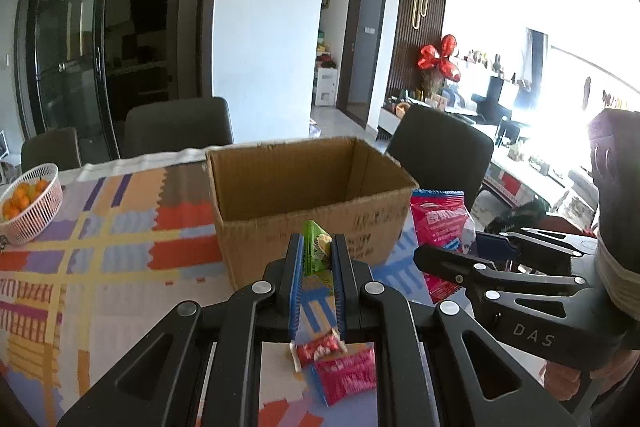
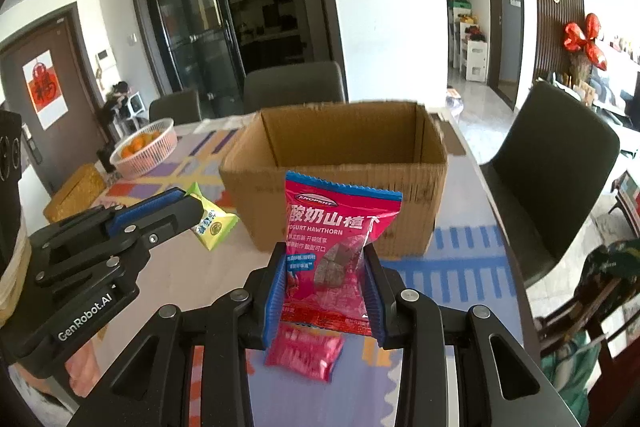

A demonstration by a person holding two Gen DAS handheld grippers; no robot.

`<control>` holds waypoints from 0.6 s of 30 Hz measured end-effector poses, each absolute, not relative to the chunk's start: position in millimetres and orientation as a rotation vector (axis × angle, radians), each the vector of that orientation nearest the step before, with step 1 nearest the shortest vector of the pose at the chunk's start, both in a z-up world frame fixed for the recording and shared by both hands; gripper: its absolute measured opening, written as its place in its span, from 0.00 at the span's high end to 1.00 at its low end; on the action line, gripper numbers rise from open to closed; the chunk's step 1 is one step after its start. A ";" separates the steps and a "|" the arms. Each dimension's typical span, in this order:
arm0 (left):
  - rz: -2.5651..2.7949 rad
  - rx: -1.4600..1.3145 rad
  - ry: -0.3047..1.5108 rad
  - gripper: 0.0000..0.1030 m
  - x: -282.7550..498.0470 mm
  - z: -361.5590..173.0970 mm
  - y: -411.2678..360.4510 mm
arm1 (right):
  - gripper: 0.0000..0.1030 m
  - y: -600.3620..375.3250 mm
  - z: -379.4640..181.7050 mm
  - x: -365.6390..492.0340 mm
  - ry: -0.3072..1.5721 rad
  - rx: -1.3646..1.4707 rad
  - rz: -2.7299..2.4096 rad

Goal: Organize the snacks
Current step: 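Carry the hawthorn bag and green candy with both grippers over the box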

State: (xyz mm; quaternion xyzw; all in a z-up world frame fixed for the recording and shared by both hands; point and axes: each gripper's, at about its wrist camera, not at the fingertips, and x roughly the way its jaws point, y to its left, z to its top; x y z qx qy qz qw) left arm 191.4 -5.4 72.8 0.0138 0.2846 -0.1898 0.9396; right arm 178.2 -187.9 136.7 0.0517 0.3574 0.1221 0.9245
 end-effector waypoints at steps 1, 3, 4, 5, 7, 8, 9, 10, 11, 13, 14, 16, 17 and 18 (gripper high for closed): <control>-0.384 0.028 0.572 0.85 194.1 76.4 -5.6 | 0.65 -187.9 140.7 181.7 0.725 0.105 0.253; -0.380 0.030 0.557 0.85 197.9 82.3 -5.5 | 0.65 -188.6 146.4 188.0 0.712 0.104 0.252; -0.378 0.031 0.549 0.85 200.0 85.4 -5.5 | 0.65 -189.1 150.4 192.5 0.704 0.104 0.251; -0.376 0.034 0.539 0.85 203.2 89.8 -5.9 | 0.65 -189.7 152.8 195.7 0.699 0.105 0.250; -0.373 0.039 0.524 0.85 208.5 95.6 -5.9 | 0.65 -190.5 159.1 202.8 0.686 0.104 0.250; -0.370 0.041 0.518 0.85 211.3 98.5 -6.1 | 0.65 -190.8 162.0 206.1 0.681 0.100 0.249; -0.368 0.042 0.512 0.85 214.4 100.9 -5.9 | 0.65 -190.9 164.4 209.3 0.675 0.097 0.248; -0.369 0.041 0.507 0.85 218.3 103.5 -5.9 | 0.65 -190.9 167.3 213.3 0.669 0.092 0.248; -0.368 0.041 0.505 0.85 220.4 104.7 -5.8 | 0.65 -190.9 169.1 216.0 0.665 0.090 0.247; -0.365 0.045 0.499 0.85 227.3 108.3 -6.7 | 0.65 -191.2 173.0 223.1 0.660 0.089 0.248; -0.363 0.048 0.498 0.85 231.0 109.0 -7.1 | 0.65 -190.9 174.8 226.9 0.657 0.088 0.250; -0.361 0.050 0.498 0.85 240.6 109.9 -7.0 | 0.65 -190.4 177.3 234.5 0.655 0.084 0.250; -0.361 0.050 0.499 0.85 243.8 110.1 -7.2 | 0.65 -189.8 177.6 237.5 0.653 0.081 0.250; -0.359 0.050 0.500 0.85 247.7 110.3 -7.3 | 0.65 -189.7 178.0 240.8 0.651 0.077 0.250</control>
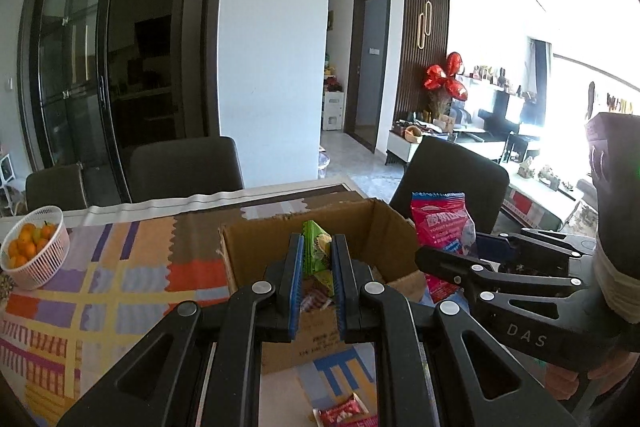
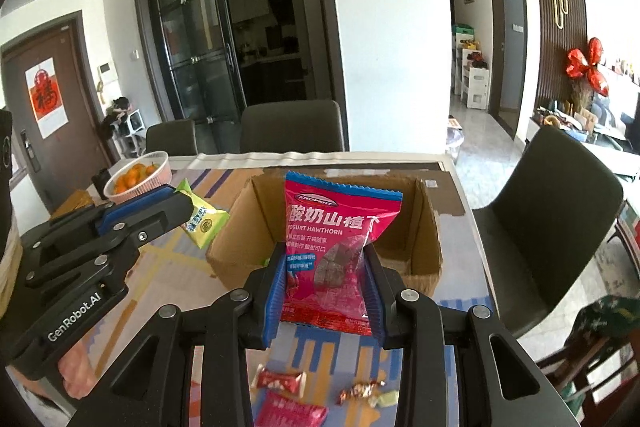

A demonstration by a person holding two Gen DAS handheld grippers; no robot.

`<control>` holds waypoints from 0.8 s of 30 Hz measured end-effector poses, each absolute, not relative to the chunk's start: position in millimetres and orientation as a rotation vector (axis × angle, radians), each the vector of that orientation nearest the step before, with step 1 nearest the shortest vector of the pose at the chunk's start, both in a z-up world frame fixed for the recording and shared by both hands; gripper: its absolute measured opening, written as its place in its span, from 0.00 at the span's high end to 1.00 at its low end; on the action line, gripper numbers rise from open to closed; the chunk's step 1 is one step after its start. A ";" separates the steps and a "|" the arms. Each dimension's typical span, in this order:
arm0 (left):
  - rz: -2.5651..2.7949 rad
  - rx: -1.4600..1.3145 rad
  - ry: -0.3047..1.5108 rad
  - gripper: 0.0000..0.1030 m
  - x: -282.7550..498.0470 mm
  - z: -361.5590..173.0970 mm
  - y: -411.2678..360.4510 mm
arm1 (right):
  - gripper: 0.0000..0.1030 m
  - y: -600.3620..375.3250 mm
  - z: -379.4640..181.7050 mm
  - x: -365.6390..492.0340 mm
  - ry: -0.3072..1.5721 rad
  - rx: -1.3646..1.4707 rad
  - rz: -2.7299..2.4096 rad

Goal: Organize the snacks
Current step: 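Carry the hawthorn bag and green candy with both grippers over the box, then open both grippers over the box and withdraw toward the table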

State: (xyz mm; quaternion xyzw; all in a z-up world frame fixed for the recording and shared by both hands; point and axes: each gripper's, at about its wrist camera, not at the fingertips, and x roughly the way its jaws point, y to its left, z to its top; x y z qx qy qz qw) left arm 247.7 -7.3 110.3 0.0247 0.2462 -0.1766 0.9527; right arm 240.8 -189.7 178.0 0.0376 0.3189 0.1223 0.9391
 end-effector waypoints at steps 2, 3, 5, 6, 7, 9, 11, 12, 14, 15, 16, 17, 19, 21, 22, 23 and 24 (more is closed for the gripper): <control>-0.357 0.054 0.505 0.85 255.1 110.6 -8.4 | 0.65 -188.8 177.3 247.2 0.651 0.067 0.248; -0.356 0.056 0.508 0.85 258.9 109.7 -8.9 | 0.65 -188.8 176.9 252.1 0.653 0.065 0.250; -0.356 0.061 0.514 0.85 266.1 108.6 -10.6 | 0.65 -188.2 175.8 259.5 0.656 0.059 0.250; -0.355 0.065 0.516 0.85 270.2 107.8 -11.8 | 0.65 -188.4 174.7 264.8 0.659 0.055 0.249; -0.354 0.069 0.518 0.85 273.7 106.8 -12.8 | 0.65 -189.3 174.4 268.8 0.661 0.053 0.248; -0.351 0.078 0.524 0.85 281.0 104.3 -16.0 | 0.65 -191.4 172.7 277.1 0.665 0.053 0.248; -0.348 0.082 0.531 0.85 286.8 102.2 -18.2 | 0.65 -193.8 169.8 285.5 0.673 0.058 0.247; -0.348 0.084 0.536 0.85 290.8 100.9 -19.2 | 0.65 -194.9 168.2 290.7 0.677 0.059 0.246; -0.346 0.089 0.544 0.85 296.8 99.0 -21.7 | 0.65 -195.9 166.0 296.4 0.679 0.057 0.241; -0.345 0.095 0.548 0.85 299.4 97.2 -23.1 | 0.65 -196.3 166.1 299.1 0.681 0.057 0.237; -0.342 0.101 0.551 0.85 301.4 96.1 -24.7 | 0.65 -197.1 165.2 303.7 0.686 0.059 0.235; -0.339 0.105 0.555 0.85 304.0 95.0 -26.1 | 0.65 -198.0 164.3 306.1 0.689 0.060 0.235; -0.330 0.111 0.567 0.85 309.9 93.1 -27.9 | 0.65 -199.0 161.5 311.8 0.696 0.056 0.233; -0.309 0.107 0.577 0.83 316.7 91.5 -27.5 | 0.65 -199.1 159.7 317.3 0.701 0.050 0.227; -0.302 0.101 0.577 0.77 317.8 91.5 -26.5 | 0.64 -199.5 159.4 319.9 0.701 0.053 0.224; -0.296 0.091 0.575 0.69 317.7 91.8 -24.3 | 0.60 -200.2 158.9 321.4 0.702 0.059 0.220; -0.291 0.083 0.573 0.65 318.2 91.8 -21.4 | 0.55 -201.3 158.4 322.7 0.709 0.066 0.215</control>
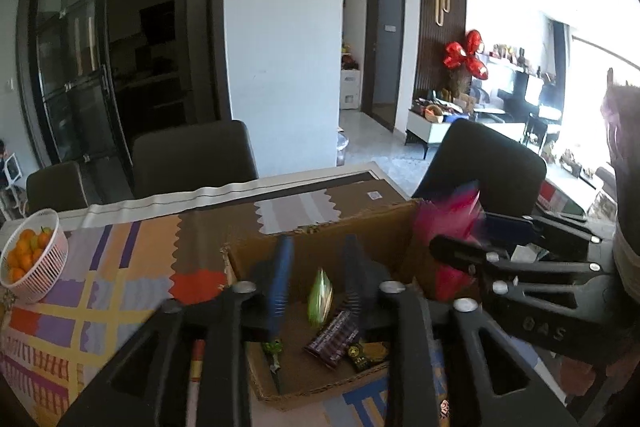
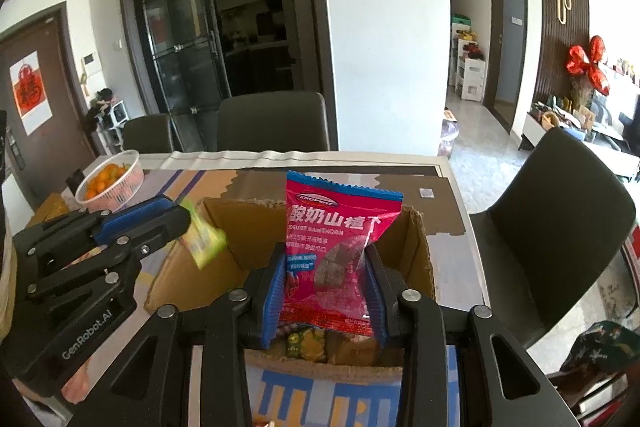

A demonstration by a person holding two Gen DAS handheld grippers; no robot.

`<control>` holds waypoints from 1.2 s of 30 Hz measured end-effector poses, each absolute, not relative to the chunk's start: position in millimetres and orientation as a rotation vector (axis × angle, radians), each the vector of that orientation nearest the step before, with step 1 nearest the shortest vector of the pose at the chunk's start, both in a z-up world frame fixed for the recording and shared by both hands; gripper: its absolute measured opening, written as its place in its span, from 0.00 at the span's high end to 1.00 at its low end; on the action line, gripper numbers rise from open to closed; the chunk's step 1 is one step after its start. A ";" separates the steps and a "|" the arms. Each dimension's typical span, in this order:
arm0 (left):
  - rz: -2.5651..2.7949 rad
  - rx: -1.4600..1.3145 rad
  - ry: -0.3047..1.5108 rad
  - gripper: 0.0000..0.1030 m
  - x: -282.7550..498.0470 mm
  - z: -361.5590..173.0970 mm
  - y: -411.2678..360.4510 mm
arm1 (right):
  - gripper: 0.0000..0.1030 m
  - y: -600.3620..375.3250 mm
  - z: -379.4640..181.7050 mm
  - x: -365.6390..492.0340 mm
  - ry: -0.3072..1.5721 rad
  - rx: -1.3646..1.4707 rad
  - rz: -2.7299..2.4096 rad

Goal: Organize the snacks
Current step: 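Open both grippers over the box and withdraw toward the table, then grasp the gold-wrapped candy with the right gripper while the left grasps the red wafer pack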

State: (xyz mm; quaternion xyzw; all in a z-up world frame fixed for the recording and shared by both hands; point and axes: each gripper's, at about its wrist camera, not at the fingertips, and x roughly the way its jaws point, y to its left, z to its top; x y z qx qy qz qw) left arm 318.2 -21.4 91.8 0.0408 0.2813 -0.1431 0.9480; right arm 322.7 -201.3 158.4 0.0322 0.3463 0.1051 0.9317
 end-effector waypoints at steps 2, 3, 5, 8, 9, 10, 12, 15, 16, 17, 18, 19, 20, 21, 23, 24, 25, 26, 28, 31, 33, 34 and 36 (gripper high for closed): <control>-0.285 0.074 0.564 0.61 313.8 93.0 -18.7 | 0.37 -204.9 157.5 322.2 0.717 0.095 0.208; -0.279 0.080 0.563 0.61 311.0 93.4 -17.9 | 0.37 -206.5 157.2 319.5 0.712 0.107 0.200; -0.274 0.096 0.564 0.61 304.6 94.2 -17.7 | 0.37 -208.5 157.6 313.2 0.703 0.099 0.186; -0.277 0.100 0.558 0.57 292.4 96.4 -16.1 | 0.37 -207.4 160.2 299.4 0.688 0.077 0.180; -0.286 0.100 0.556 0.57 286.6 97.6 -15.9 | 0.37 -207.0 161.5 294.7 0.681 0.073 0.180; -0.290 0.100 0.553 0.57 282.0 98.5 -15.2 | 0.37 -206.3 163.5 288.3 0.674 0.065 0.179; -0.296 0.107 0.548 0.54 271.5 99.9 -15.1 | 0.37 -205.4 167.2 277.3 0.661 0.053 0.182; -0.304 0.123 0.541 0.54 255.7 102.1 -17.3 | 0.37 -204.3 171.0 262.1 0.649 0.037 0.180; -0.305 0.131 0.539 0.54 249.8 102.2 -18.1 | 0.37 -204.0 172.3 256.9 0.646 0.035 0.183; -0.308 0.137 0.538 0.54 244.2 101.7 -18.2 | 0.37 -204.6 172.8 252.2 0.644 0.034 0.185; -0.311 0.138 0.536 0.54 238.0 101.2 -18.3 | 0.37 -204.9 172.6 247.1 0.642 0.033 0.184; -0.315 0.140 0.536 0.53 232.8 100.6 -18.7 | 0.37 -205.5 171.9 240.4 0.640 0.033 0.183; -0.317 0.142 0.537 0.53 228.4 99.6 -19.5 | 0.37 -205.4 171.5 236.7 0.640 0.034 0.184; -0.320 0.146 0.538 0.53 223.0 98.1 -20.4 | 0.37 -205.7 170.5 232.6 0.643 0.035 0.186; -0.326 0.155 0.543 0.53 214.0 94.8 -21.5 | 0.37 -206.8 167.0 223.4 0.648 0.037 0.185; -0.328 0.162 0.547 0.52 209.4 92.3 -22.1 | 0.37 -208.0 164.1 218.7 0.654 0.042 0.183; -0.328 0.166 0.550 0.52 205.4 89.7 -21.7 | 0.37 -208.7 161.9 215.7 0.660 0.044 0.183; -0.327 0.172 0.555 0.52 201.4 86.8 -21.4 | 0.37 -209.6 159.4 213.0 0.667 0.047 0.182; -0.331 0.182 0.567 0.51 194.6 80.1 -20.1 | 0.37 -212.4 152.3 206.0 0.685 0.059 0.176; -0.337 0.188 0.595 0.50 186.3 68.4 -19.5 | 0.37 -215.3 140.1 198.3 0.714 0.075 0.171; -0.341 0.187 0.617 0.50 181.3 59.4 -20.9 | 0.37 -215.7 131.5 194.8 0.736 0.082 0.169; -0.343 0.186 0.630 0.50 179.7 54.8 -20.7 | 0.37 -216.0 124.8 192.4 0.752 0.088 0.167; -0.349 0.183 0.660 0.50 177.4 44.3 -21.0 | 0.37 -214.8 115.2 189.6 0.779 0.097 0.168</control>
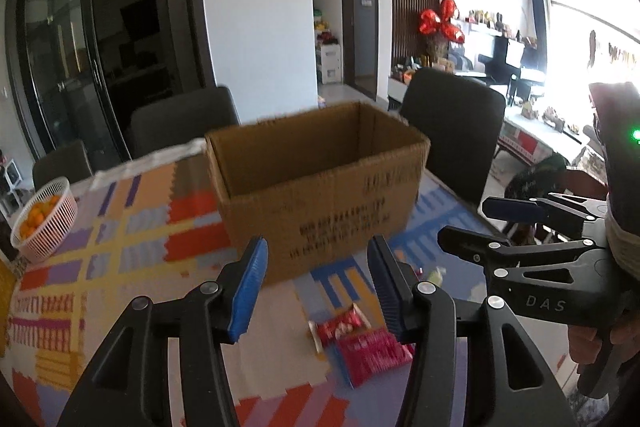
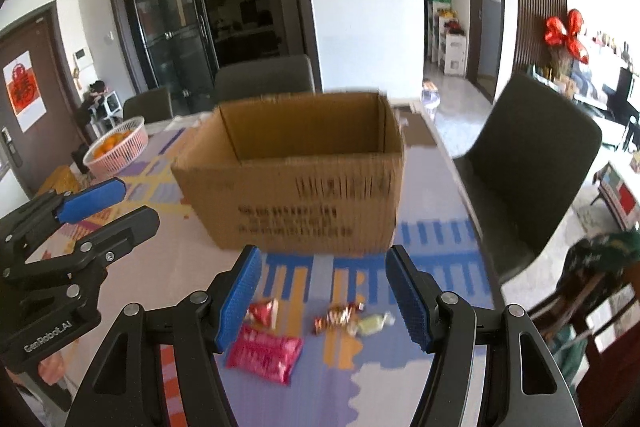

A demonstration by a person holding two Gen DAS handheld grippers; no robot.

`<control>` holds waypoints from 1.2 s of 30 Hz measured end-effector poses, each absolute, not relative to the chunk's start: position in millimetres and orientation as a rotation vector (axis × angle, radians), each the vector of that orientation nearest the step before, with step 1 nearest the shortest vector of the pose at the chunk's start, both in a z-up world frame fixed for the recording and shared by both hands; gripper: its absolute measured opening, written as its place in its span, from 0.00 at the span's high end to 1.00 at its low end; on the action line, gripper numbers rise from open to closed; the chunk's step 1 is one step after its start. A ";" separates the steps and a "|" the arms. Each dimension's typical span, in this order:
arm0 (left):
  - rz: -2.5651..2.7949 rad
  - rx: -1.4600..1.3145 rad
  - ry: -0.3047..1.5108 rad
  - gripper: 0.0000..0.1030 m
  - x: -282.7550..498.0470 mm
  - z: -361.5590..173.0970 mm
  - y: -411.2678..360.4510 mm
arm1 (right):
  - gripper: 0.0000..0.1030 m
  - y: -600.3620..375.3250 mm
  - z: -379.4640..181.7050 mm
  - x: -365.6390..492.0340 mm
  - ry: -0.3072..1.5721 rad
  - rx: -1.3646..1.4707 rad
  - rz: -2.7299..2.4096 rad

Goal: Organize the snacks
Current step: 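Grasp the gold-wrapped candy with the right gripper while the left grasps the red wafer pack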

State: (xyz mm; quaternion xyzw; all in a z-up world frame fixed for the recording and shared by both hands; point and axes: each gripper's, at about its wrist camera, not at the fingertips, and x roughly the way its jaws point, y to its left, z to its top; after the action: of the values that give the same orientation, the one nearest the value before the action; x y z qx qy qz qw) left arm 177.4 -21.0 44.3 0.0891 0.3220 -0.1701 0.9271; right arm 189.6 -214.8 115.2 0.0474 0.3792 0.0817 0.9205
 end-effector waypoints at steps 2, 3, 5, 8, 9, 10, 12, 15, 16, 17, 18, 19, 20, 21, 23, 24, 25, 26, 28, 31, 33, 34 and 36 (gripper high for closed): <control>-0.354 0.180 0.688 0.50 177.0 34.1 -20.2 | 0.37 -214.1 103.0 186.8 0.808 0.106 0.161; -0.356 0.182 0.703 0.50 176.8 28.2 -19.5 | 0.37 -213.9 97.3 185.8 0.822 0.108 0.159; -0.359 0.190 0.728 0.50 176.3 18.0 -20.0 | 0.37 -213.1 85.2 184.2 0.850 0.106 0.154; -0.360 0.206 0.753 0.50 176.3 5.1 -19.9 | 0.37 -210.4 71.8 182.1 0.884 0.094 0.146; -0.363 0.210 0.761 0.50 176.6 0.3 -20.1 | 0.37 -209.4 68.4 181.4 0.892 0.089 0.143; -0.364 0.213 0.769 0.50 177.2 -3.8 -20.1 | 0.37 -208.3 64.1 181.0 0.902 0.084 0.141; -0.376 0.220 0.785 0.50 178.5 -12.1 -20.1 | 0.37 -207.8 56.7 181.0 0.919 0.081 0.137; -0.390 0.241 0.805 0.50 181.6 -22.9 -21.2 | 0.37 -207.9 44.7 183.4 0.945 0.079 0.133; -0.393 0.247 0.811 0.50 183.0 -25.8 -21.5 | 0.37 -207.8 41.3 184.6 0.952 0.079 0.132; -0.398 0.252 0.818 0.50 184.6 -28.9 -22.1 | 0.37 -207.7 37.8 186.1 0.959 0.079 0.130; -0.406 0.259 0.827 0.50 186.5 -32.7 -22.8 | 0.37 -207.7 35.4 187.7 0.965 0.079 0.128; -0.415 0.264 0.837 0.50 188.2 -37.6 -23.5 | 0.37 -207.5 32.3 190.1 0.970 0.078 0.126; -0.424 0.267 0.848 0.50 190.0 -41.3 -24.1 | 0.37 -207.0 30.5 191.8 0.974 0.075 0.125; -0.433 0.272 0.861 0.50 192.3 -46.0 -25.2 | 0.37 -206.9 27.8 193.5 0.979 0.073 0.122; -0.443 0.285 0.881 0.50 196.3 -54.5 -27.3 | 0.37 -205.8 22.2 197.2 0.987 0.071 0.122; -0.447 0.292 0.891 0.50 198.6 -58.8 -28.3 | 0.37 -205.1 20.1 199.0 0.992 0.070 0.122; -0.451 0.298 0.899 0.50 200.4 -62.4 -29.2 | 0.37 -203.9 17.6 200.9 0.998 0.069 0.124; -0.453 0.305 0.909 0.50 202.7 -66.9 -30.1 | 0.37 -202.8 15.5 202.5 1.001 0.066 0.125; -0.455 0.316 0.921 0.50 206.2 -72.8 -31.5 | 0.37 -201.1 11.3 205.2 1.009 0.061 0.124; -0.457 0.326 0.940 0.50 212.3 -81.9 -32.8 | 0.38 -199.8 4.6 209.7 1.025 0.065 0.125; -0.455 0.333 0.949 0.50 216.5 -86.5 -33.8 | 0.40 -199.6 1.2 212.6 1.033 0.068 0.124; -0.455 0.333 0.953 0.50 218.9 -88.2 -34.3 | 0.41 -199.5 -0.8 214.8 1.038 0.067 0.124; -0.457 0.321 0.966 0.50 224.3 -91.3 -34.9 | 0.42 -198.7 -3.6 218.0 1.044 0.065 0.126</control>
State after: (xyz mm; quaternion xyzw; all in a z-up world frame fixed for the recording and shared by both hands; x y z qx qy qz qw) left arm 224.3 -34.9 -91.3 0.1523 0.4584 -0.2169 0.8483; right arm 218.0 -198.7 -3.6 0.0310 0.4981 0.0601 0.8645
